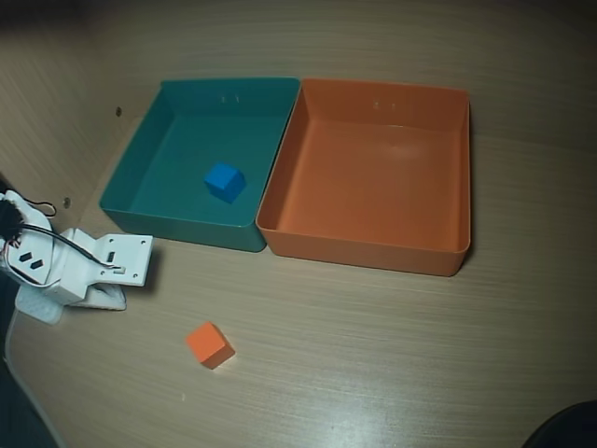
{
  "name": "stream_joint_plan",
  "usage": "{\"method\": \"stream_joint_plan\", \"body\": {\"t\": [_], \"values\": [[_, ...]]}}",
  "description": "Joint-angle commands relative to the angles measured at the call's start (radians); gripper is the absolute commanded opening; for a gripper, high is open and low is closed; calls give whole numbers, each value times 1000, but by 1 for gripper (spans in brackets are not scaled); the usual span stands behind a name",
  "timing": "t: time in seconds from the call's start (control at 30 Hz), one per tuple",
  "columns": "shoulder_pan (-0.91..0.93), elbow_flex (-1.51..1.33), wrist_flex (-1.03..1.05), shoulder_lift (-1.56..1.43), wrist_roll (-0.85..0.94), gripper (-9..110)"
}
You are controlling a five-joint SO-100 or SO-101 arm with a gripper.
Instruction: Grasp a cube and put it in the box.
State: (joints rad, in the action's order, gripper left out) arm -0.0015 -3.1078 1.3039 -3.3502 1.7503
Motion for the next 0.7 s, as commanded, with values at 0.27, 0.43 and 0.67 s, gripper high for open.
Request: {"method": "stream_joint_plan", "body": {"t": [0.27,0.43,0.67], "values": [[6,-66,12,-3,8,-5],[20,-66,12,-3,8,-5],[20,-66,12,-3,8,-5]]}}
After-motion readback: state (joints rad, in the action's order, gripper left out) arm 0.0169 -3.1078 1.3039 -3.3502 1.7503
